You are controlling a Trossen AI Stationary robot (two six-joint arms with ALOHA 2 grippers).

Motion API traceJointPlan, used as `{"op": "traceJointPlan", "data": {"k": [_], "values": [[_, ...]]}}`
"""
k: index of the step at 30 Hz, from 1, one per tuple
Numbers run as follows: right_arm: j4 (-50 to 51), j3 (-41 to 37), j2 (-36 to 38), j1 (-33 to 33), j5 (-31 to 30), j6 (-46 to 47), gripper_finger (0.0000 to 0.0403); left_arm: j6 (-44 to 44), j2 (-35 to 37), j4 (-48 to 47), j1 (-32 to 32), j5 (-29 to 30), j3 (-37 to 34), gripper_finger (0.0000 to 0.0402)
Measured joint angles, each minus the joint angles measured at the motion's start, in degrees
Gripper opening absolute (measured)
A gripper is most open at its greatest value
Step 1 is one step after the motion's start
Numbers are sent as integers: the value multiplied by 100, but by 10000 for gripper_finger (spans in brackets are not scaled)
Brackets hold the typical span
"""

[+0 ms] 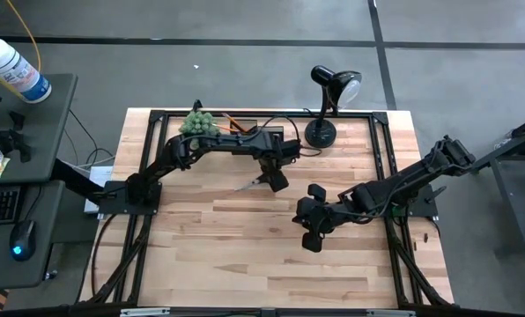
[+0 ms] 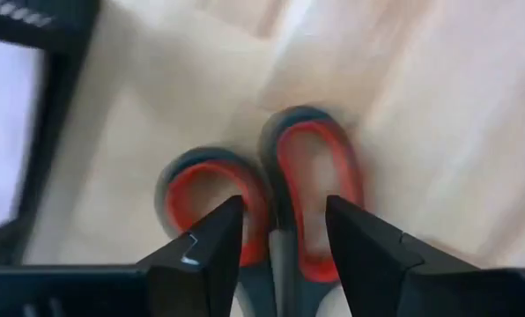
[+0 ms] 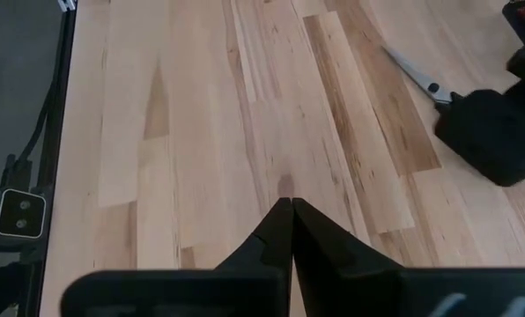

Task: Pick and place office supplies into organizer
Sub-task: Put the black scissor into the black desk organizer

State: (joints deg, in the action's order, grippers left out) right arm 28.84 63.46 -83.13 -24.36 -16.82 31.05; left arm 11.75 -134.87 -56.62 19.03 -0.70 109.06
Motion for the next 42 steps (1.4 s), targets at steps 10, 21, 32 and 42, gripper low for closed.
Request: {"op": "traceJointPlan", "data": {"k": [10, 21, 32, 42], "values": [[7, 0, 0, -2, 1, -1, 2, -125, 0, -79, 0, -10, -7, 134], [45, 0, 0, -2, 0, -5, 2, -269, 4, -84, -4, 8, -7, 79], [185, 0, 0, -2, 4, -4, 4, -419, 7, -104, -141, 48, -3, 86], [221, 0, 0, -121, 77, 99, 4, -748, -2, -651, -384, 224, 598, 85]]}}
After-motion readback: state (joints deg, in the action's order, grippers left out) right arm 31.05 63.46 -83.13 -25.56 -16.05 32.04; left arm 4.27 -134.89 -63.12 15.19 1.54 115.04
